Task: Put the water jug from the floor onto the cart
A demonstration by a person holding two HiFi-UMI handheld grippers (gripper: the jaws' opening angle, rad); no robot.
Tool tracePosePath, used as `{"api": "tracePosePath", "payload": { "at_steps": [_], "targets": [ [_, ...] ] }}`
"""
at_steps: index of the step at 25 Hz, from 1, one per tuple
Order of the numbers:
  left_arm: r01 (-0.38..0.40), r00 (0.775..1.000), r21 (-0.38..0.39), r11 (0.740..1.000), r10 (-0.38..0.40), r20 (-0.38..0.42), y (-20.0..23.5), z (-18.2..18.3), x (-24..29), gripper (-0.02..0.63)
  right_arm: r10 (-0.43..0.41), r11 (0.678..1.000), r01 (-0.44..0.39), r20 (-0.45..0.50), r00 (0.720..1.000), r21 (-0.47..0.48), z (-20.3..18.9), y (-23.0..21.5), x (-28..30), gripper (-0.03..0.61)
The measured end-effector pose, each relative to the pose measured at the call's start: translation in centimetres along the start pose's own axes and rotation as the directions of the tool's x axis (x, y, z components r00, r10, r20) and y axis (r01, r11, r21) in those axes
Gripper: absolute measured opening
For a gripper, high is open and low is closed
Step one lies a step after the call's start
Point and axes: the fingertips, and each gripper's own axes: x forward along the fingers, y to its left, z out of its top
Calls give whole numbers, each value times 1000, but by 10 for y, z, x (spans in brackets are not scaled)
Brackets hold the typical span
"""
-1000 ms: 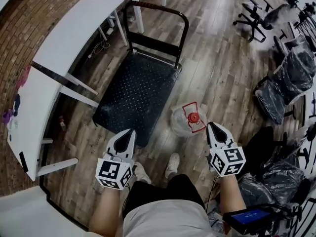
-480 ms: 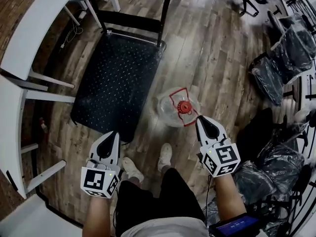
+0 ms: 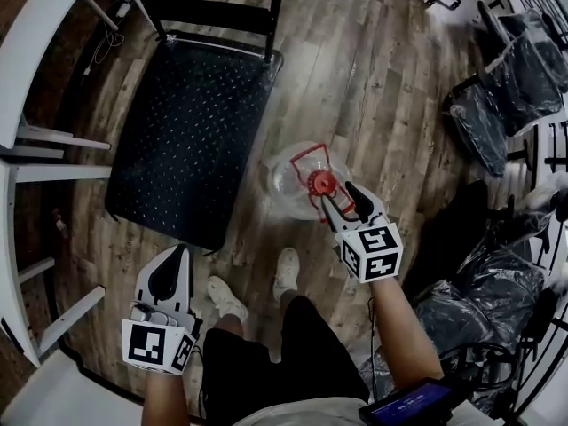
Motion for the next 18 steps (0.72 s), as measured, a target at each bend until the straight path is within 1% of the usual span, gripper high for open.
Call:
{"api": "tracePosePath", "payload": {
  "at_steps": [2, 5, 11, 18],
  "targets": [
    [-12, 1000, -5, 1000, 12, -17, 2, -11, 2, -2, 10, 1000, -11, -32, 999, -30, -9, -3, 17, 260],
    [-25, 999, -14, 1000, 25, -43, 3, -27, 5, -2, 6, 998, -12, -84, 996, -66, -26, -11, 41, 306],
    [-77, 995, -49, 996, 74, -64, 11, -43, 5, -2, -2, 996, -17, -215, 977, -87, -65, -29, 82, 349],
    [-117, 991, -102, 988, 110, -74, 20, -54, 6, -2, 11, 995, -43, -344, 939, -86, -101, -37, 113, 379]
  ]
}}
